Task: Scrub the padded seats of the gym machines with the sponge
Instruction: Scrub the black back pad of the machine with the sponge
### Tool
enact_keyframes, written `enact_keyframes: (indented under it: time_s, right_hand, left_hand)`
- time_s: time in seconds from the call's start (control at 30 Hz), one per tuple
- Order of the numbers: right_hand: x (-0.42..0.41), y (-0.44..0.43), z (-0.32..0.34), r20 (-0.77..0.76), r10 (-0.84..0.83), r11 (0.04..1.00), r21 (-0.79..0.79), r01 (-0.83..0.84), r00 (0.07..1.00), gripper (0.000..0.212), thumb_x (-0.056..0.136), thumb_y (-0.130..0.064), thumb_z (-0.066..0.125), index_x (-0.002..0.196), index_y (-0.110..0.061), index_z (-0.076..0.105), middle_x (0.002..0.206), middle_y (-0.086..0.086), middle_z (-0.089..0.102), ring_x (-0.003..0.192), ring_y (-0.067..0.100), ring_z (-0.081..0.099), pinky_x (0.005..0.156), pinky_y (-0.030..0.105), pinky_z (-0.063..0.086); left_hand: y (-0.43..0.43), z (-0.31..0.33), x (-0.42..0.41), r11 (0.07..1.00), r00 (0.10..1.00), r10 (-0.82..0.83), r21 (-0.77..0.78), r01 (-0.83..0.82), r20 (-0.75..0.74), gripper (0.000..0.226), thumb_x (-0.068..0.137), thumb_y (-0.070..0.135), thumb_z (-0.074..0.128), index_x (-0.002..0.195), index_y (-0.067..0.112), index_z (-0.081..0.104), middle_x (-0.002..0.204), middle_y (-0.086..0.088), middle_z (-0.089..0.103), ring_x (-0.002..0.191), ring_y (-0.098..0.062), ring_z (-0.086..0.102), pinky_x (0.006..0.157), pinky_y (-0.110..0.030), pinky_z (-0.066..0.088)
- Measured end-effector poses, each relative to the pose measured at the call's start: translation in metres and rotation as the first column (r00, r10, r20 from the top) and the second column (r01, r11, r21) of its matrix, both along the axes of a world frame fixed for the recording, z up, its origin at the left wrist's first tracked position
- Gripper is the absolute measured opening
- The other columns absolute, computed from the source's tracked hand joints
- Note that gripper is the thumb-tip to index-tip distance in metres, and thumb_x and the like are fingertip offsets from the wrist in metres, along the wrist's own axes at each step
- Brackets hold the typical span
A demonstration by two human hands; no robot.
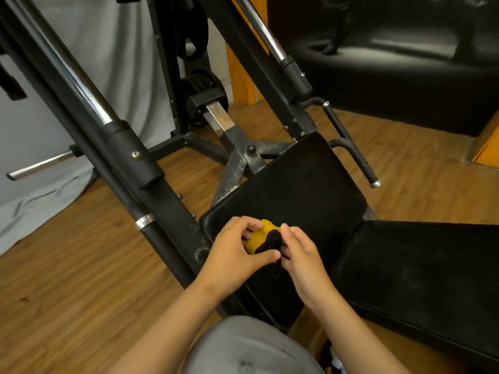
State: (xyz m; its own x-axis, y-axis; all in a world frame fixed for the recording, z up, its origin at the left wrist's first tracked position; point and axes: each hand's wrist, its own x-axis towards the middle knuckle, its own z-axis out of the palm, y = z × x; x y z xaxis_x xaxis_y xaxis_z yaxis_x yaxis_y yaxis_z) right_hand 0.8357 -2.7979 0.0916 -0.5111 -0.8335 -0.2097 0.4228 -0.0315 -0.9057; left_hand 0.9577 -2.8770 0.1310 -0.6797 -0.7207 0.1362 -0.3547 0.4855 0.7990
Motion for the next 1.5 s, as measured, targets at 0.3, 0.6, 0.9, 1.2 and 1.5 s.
enact_keyframes:
  time_s: [0.3, 0.6, 0.9, 1.2, 1.5]
  right_hand:
    - [-0.012, 0.015, 0.009, -0.031, 0.072, 0.997, -0.013, -0.073, 0.997, 0.024, 0.086, -0.014, 0.068, 0.107, -0.007, 0.059, 0.08, 0.003, 0.069, 0.076, 0.015, 0.067, 0.071, 0.031, 0.056]
    - [-0.056, 0.013, -0.021, -0.179, -0.022, 0.997, 0.065, 0.034, 0.984, 0.013, 0.093, -0.004, 0.05, 0.093, -0.012, 0.06, 0.076, 0.004, 0.06, 0.068, 0.011, 0.061, 0.058, 0.025, 0.051]
    - [-0.084, -0.003, -0.08, -0.202, -0.023, 0.999, 0.043, 0.033, 0.979, 0.015, 0.082, -0.02, 0.071, 0.085, -0.023, 0.056, 0.092, 0.006, 0.057, 0.086, 0.019, 0.059, 0.075, 0.035, 0.051]
    - [-0.096, -0.037, -0.146, -0.137, -0.024, 0.992, 0.121, 0.041, 0.99, 0.026, 0.084, -0.002, 0.067, 0.087, -0.026, 0.057, 0.099, 0.005, 0.057, 0.089, 0.024, 0.061, 0.071, 0.032, 0.052]
    - [-0.093, -0.029, -0.151, -0.793, 0.223, 0.908, 0.381, 0.175, 0.567, 0.031, 0.09, -0.023, 0.062, 0.12, -0.026, 0.058, 0.123, -0.008, 0.045, 0.118, 0.011, 0.041, 0.101, 0.028, 0.04]
  left_hand:
    - [0.008, 0.0, -0.012, 0.997, 0.998, -0.015, -0.072, 0.011, -0.057, 0.041, 0.067, 0.03, 0.082, 0.089, 0.029, 0.048, 0.091, 0.007, 0.051, 0.077, -0.009, 0.048, 0.064, -0.02, 0.043]
    - [-0.012, -0.009, -0.04, 0.97, 0.991, -0.122, 0.203, 0.132, -0.063, 0.037, 0.09, -0.011, 0.039, 0.099, 0.017, 0.06, 0.093, 0.002, 0.064, 0.088, -0.034, 0.056, 0.079, -0.046, 0.047]
    - [-0.042, -0.059, -0.094, 0.981, 0.985, -0.128, 0.162, 0.108, 0.115, 0.023, 0.076, 0.02, 0.08, 0.073, 0.013, 0.058, 0.067, 0.006, 0.055, 0.062, -0.002, 0.05, 0.06, -0.019, 0.04]
    - [-0.099, -0.099, -0.116, 0.877, 0.801, -0.343, -0.138, 0.46, 0.491, 0.026, 0.078, 0.014, 0.077, 0.088, 0.027, 0.057, 0.102, 0.01, 0.047, 0.088, -0.003, 0.051, 0.077, -0.022, 0.044]
    - [-0.107, -0.123, -0.117, 0.241, 0.405, -0.3, -0.342, 0.908, 0.864, 0.055, 0.073, 0.023, 0.073, 0.127, 0.026, 0.063, 0.139, 0.002, 0.056, 0.127, -0.018, 0.054, 0.108, -0.036, 0.036]
